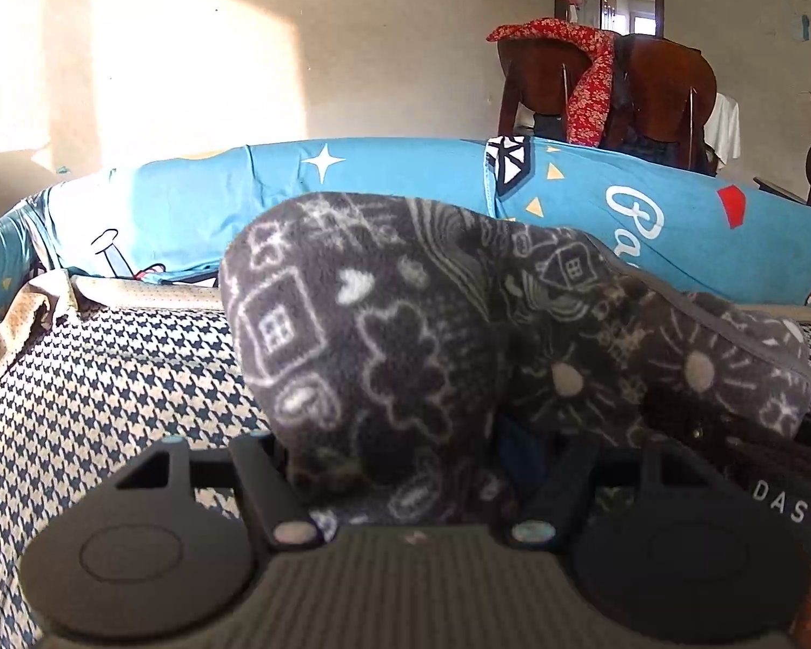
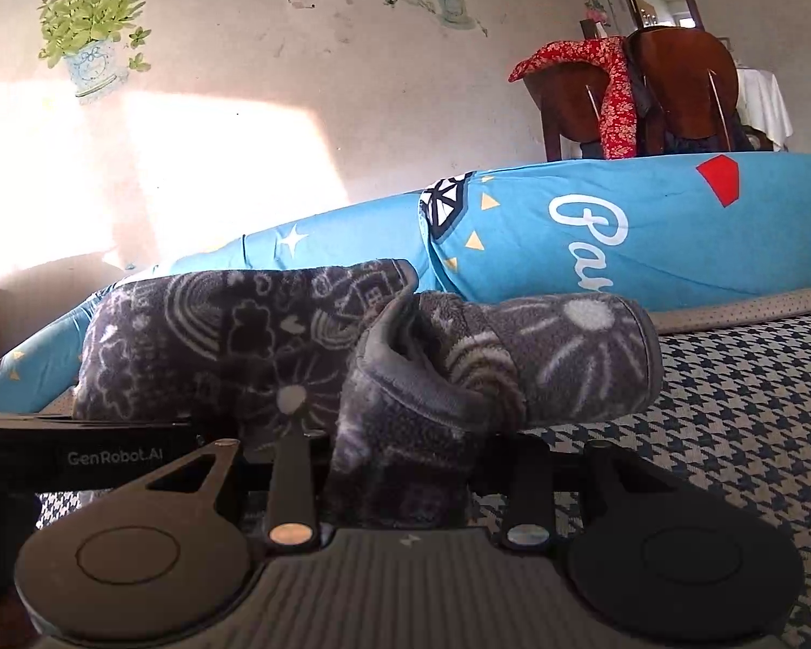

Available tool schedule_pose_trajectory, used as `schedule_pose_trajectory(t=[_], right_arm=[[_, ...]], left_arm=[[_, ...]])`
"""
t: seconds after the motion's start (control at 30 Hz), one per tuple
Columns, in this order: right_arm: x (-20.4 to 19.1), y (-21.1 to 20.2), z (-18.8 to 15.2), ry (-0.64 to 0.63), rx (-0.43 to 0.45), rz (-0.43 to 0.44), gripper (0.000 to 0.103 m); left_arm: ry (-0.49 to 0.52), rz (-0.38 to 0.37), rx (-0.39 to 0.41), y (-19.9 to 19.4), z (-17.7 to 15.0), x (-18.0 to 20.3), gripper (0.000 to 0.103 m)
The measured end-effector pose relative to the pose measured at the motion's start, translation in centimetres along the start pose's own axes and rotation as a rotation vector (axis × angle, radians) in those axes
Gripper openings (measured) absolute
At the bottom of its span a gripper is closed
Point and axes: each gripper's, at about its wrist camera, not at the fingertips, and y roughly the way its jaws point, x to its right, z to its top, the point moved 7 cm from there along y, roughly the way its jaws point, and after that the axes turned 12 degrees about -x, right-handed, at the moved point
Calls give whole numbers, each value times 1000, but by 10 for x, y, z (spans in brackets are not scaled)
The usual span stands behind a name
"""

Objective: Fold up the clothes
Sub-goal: 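Hold the jacket bundle gripped with both tools, pressing it flat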

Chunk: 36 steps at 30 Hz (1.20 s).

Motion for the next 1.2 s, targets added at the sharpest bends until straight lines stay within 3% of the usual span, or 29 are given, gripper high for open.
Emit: schedule_pose_trajectory(t=[1.2], right_arm=[[-11,39,15,-24,-12,-4,37]], left_arm=[[-39,23,19,33,14,-17,67]])
